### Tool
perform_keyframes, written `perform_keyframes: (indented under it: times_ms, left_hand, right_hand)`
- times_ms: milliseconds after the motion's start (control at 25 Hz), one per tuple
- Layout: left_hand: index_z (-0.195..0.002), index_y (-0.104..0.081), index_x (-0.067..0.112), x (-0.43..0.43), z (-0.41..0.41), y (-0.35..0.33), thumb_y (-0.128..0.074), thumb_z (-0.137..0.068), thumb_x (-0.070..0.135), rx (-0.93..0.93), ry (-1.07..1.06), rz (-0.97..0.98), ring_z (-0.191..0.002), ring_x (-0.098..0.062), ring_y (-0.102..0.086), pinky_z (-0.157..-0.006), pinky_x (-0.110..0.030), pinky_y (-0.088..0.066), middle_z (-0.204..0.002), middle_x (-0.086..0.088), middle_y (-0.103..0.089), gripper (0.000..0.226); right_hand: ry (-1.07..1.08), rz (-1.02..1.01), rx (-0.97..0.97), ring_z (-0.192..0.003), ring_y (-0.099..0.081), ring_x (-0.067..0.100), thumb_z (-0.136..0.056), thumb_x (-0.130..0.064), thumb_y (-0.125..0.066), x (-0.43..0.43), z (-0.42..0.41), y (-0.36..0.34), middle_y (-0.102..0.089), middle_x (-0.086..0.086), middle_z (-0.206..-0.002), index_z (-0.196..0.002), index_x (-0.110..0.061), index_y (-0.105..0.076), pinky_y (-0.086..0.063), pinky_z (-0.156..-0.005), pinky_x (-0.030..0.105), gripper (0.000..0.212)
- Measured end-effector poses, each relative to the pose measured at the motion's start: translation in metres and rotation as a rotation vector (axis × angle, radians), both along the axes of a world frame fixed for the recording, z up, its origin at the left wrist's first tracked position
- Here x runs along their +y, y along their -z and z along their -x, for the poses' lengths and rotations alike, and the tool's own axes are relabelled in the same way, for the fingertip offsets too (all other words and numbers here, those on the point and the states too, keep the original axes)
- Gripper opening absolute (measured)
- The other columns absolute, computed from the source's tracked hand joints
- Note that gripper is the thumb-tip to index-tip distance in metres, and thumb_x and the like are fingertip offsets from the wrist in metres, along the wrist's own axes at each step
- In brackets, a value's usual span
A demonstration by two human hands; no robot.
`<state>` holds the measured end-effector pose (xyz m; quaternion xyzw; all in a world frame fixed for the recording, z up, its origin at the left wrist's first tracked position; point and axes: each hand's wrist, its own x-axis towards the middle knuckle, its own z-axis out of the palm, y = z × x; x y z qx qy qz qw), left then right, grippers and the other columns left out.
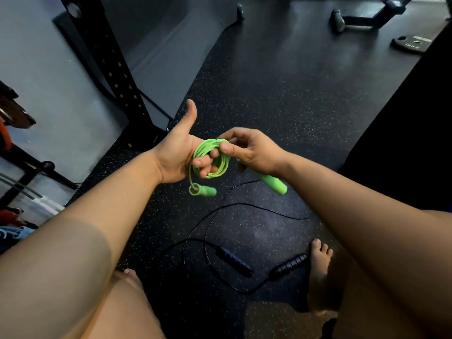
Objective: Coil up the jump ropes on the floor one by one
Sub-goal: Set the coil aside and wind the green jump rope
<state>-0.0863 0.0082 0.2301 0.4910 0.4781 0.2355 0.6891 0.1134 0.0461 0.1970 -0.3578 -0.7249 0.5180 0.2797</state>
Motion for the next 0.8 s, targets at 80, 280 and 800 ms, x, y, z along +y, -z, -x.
perform_keyframes:
  times_ms: [80,280,800]
  left_hand:
    - [-0.063,-0.056,0.010,0.000,0.002,0.000,0.005,-0.075,0.095,-0.026,-0.039,-0.002,-0.043,-0.023,-0.045,-0.093,-0.045,-0.039,-0.037,0.000,-0.036,0.105]
    - [-0.053,-0.053,0.010,-0.001,-0.005,0.003,-0.014,-0.083,0.091,0.118,-0.257,-0.098,-0.036,-0.022,-0.036,-0.065,-0.036,-0.043,-0.035,-0.001,-0.032,0.095]
    - [-0.077,-0.053,0.017,-0.016,0.041,-0.003,-0.059,-0.085,0.051,0.192,-0.524,-0.356,-0.046,-0.016,-0.043,-0.054,-0.032,-0.038,-0.049,0.002,-0.048,0.036]
  right_hand:
    - [-0.055,0.089,0.070,-0.077,-0.058,0.020,-0.101,-0.032,-0.055,-0.010,0.006,0.004,-0.067,0.007,-0.091,-0.105,-0.017,-0.070,-0.054,-0.058,0.039,0.021]
    - [-0.026,0.060,0.070,-0.070,-0.058,0.013,-0.101,-0.028,-0.057,-0.013,0.017,0.008,-0.066,0.005,-0.088,-0.104,-0.010,-0.071,-0.055,-0.057,0.039,0.023]
    - [-0.001,0.068,0.094,-0.064,-0.062,0.026,-0.100,-0.027,-0.059,-0.022,0.069,0.003,-0.062,0.015,-0.077,-0.104,0.006,-0.063,-0.054,-0.065,0.046,0.033]
